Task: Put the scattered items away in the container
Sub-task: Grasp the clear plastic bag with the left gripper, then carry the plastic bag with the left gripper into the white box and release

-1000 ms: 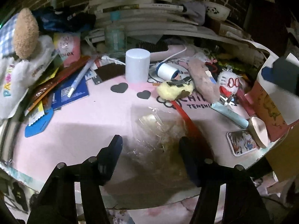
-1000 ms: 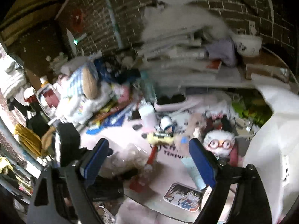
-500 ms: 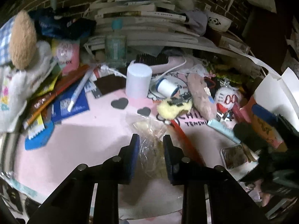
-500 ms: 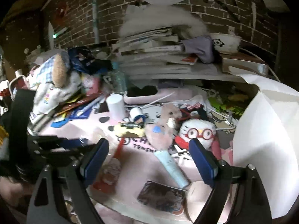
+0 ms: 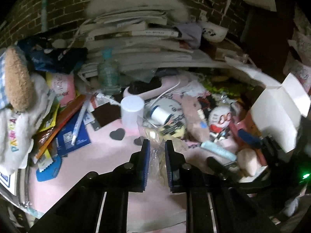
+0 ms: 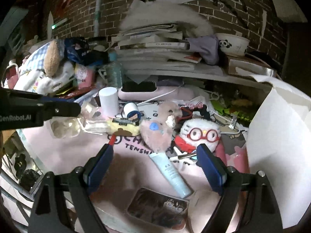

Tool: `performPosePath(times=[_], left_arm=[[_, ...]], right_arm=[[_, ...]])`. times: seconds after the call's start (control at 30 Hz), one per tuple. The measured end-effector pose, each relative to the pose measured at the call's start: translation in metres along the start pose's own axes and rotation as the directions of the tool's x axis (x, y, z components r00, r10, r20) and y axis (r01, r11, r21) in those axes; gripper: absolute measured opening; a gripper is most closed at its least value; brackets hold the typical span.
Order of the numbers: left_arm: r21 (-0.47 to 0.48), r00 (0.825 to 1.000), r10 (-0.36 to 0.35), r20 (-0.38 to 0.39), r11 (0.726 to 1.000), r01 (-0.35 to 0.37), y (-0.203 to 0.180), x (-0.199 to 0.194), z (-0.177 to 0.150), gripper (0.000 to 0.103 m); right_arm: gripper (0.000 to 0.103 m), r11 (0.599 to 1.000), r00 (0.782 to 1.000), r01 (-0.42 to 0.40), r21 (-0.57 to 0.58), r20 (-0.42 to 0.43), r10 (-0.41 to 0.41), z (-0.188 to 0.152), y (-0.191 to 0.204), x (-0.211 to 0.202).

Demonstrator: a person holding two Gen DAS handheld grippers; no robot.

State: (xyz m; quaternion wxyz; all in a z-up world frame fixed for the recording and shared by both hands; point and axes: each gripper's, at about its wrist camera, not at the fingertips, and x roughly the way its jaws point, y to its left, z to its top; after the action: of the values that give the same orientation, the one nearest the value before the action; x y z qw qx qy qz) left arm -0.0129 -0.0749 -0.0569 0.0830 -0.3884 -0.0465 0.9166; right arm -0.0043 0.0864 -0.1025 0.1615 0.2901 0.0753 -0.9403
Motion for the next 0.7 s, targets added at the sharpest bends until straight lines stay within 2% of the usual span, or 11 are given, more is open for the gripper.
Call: performPosePath(times=[0.1,0.23,0.33,0.43,0.5,0.57,0.63,0.7], left_arm=[[0.019,1.0,0.002,0.007,1.0,-0.002,-0.005,-0.006,0.006,0.01],[0.025,0.997,-0.045,0.058,0.999,0.043,-0.011,-0.027,0.023,0.01],[0.063,0.987,-0.126,0.104,0.991,0.12,-0.027,-0.048,0.044,0.01],[0.164,0.973,-0.199,0.115,0.97,0.179,-0.061,-0.063,0.072,0.01],[0.246,0.961,-0.261,0.087,0.941,0.233,-0.094,-0.063,0.089,0.01],[0.313,0.931,-0.364,0.016,0.886,0.341,-0.134,-0.056,0.102,0.01],[0.372,0.906,-0.418,-0.067,0.832,0.411,-0.171,-0.045,0.107,0.01],[0.42,0.886,-0.438,-0.154,0.782,0.46,-0.206,-0.031,0.108,0.01]], right_arm=[[0.086,1.0,1.0,0.017,-0.004,-0.007,-0.017,-0.003,0.0,0.006],[0.086,1.0,1.0,0.02,0.0,-0.012,-0.02,-0.007,-0.001,0.012],[0.086,1.0,1.0,0.026,-0.005,-0.015,-0.026,-0.009,-0.001,0.016],[0.086,1.0,1.0,0.024,0.001,-0.014,-0.024,-0.012,0.0,0.018],[0.086,1.0,1.0,0.025,-0.001,-0.015,-0.025,-0.013,0.001,0.02],[0.086,1.0,0.999,0.027,-0.004,-0.018,-0.027,-0.015,0.002,0.022],[0.086,1.0,0.999,0.026,0.001,-0.026,-0.026,-0.016,0.001,0.024],[0.086,1.0,0.999,0.021,0.013,-0.033,-0.021,-0.016,0.0,0.026]])
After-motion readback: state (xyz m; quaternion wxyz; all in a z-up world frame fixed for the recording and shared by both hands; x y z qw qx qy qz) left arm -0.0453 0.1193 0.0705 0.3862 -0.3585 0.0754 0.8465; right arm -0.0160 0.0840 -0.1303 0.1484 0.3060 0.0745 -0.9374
